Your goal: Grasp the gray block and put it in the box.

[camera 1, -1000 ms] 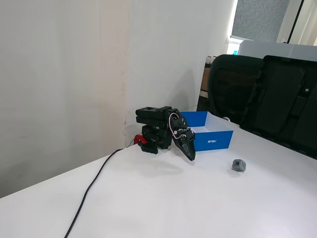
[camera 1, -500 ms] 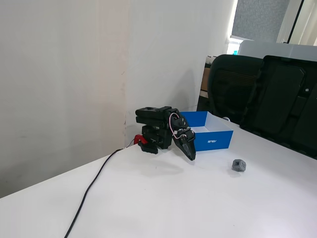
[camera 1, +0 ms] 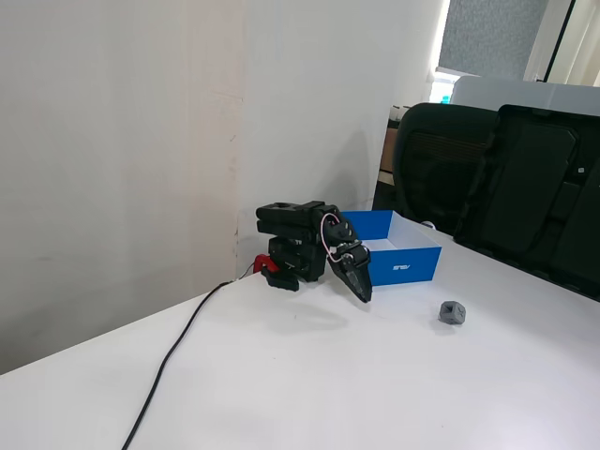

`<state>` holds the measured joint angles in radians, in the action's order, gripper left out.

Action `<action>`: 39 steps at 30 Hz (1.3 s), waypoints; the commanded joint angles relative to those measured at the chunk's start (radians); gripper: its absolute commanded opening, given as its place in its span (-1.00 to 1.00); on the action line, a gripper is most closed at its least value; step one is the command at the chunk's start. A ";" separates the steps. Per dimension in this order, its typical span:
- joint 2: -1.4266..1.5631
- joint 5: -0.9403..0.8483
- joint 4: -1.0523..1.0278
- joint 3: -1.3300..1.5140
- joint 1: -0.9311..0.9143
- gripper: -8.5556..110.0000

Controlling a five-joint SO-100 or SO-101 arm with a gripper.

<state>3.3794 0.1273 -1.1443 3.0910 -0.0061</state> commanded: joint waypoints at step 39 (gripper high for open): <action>-0.118 0.374 0.147 -0.282 -0.359 -0.40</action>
<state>3.3088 0.4863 -0.9863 2.9391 -0.3543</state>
